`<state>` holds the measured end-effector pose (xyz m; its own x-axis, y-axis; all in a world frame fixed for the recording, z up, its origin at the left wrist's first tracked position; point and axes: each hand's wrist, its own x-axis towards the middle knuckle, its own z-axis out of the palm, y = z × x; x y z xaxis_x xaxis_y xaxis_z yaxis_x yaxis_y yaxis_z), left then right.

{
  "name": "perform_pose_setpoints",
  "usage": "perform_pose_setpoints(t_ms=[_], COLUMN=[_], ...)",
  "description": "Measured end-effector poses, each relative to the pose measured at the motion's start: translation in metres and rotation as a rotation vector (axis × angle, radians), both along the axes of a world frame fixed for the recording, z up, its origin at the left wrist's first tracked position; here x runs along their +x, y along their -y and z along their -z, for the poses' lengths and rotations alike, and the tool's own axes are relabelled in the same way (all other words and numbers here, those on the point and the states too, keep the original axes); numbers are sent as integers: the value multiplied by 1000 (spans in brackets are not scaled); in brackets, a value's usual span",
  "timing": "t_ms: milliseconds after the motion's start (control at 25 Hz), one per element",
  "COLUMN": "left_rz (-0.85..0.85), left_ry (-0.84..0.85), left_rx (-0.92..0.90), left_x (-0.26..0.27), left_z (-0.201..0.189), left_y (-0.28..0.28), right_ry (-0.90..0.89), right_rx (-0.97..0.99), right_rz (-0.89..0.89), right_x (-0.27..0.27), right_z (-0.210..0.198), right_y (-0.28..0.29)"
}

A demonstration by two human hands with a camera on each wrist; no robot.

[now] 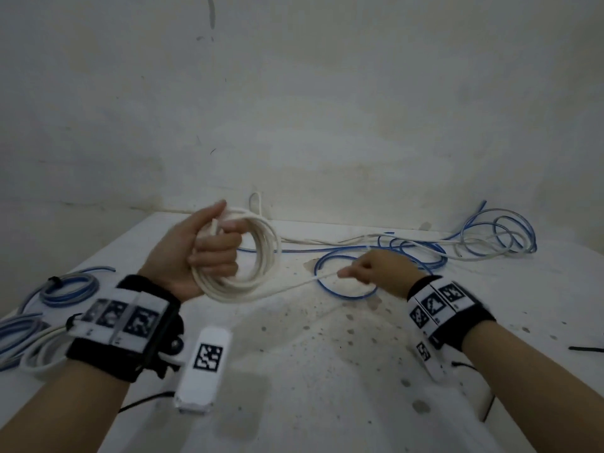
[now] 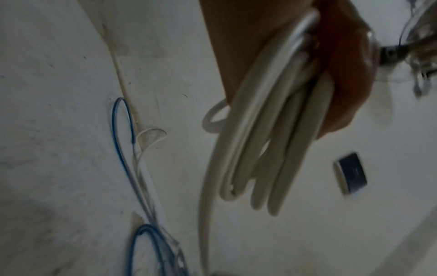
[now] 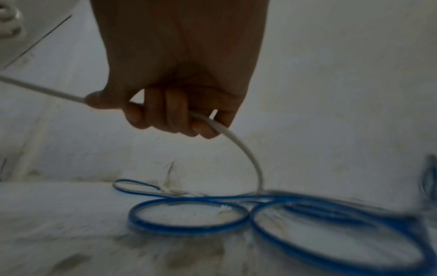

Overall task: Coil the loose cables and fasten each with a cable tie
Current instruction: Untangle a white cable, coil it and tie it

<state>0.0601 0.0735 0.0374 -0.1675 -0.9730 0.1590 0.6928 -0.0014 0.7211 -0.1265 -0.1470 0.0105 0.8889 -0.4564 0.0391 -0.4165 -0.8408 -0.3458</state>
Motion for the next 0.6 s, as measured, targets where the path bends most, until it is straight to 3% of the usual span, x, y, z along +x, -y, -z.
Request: perform_pose_setpoints(t_ms=[120,200,280,400,480,600], left_rz=[64,-121,-338,-592,-722,-783], left_ry=[125,333,422,409,360,223], left_rx=[127,246,318,326,324,305], left_x=[-28,-47,-61,-61,-55,-49], left_z=[19,29,31,36,33,24], left_y=[19,33,46,62,65,62], right_ry=[109,205,262,207,161,139], right_rx=[3,69,147,172,50,-131], right_rz=[79,117,111,-40,-139,-236], right_x=[20,35,42,37,32,26], right_z=[-27,-40,-50,-55,-48,-30], right_y=[-8,-24,-45,-85,-105,-118])
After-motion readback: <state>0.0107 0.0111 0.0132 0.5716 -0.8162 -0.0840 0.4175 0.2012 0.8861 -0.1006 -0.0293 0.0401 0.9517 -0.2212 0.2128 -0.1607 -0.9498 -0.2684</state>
